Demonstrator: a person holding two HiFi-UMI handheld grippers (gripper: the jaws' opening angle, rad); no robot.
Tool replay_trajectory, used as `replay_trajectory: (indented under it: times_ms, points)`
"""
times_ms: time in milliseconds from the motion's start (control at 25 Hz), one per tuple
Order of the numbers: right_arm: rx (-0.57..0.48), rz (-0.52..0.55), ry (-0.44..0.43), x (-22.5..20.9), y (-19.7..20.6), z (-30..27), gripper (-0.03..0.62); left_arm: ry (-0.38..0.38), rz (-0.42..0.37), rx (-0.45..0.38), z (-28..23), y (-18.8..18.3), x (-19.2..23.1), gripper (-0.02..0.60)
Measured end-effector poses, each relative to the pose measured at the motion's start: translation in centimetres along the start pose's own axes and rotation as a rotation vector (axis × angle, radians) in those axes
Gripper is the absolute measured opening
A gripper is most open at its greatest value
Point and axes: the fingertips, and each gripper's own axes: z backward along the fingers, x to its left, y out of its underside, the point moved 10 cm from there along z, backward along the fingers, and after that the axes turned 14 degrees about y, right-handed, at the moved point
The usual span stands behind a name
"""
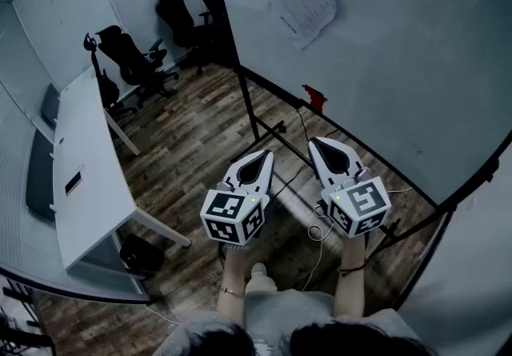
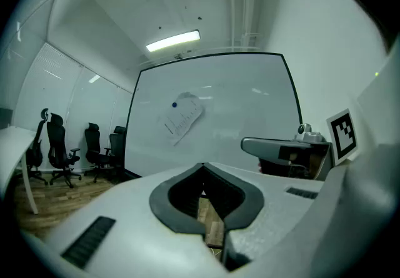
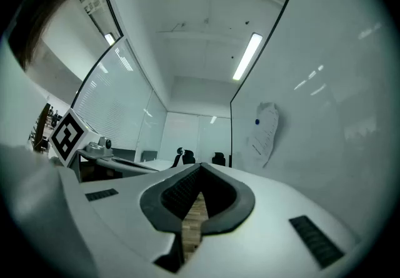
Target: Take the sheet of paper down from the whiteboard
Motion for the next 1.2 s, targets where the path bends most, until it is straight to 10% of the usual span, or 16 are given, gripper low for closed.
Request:
replay_trajectory:
  times_ms: [1200]
  points:
    - [0.059, -0.043, -0.049, -2.5, 3.8, -1.5, 0.0, -0.12, -0.007, 0.059, -2.3, 3.1, -0.4, 0.006]
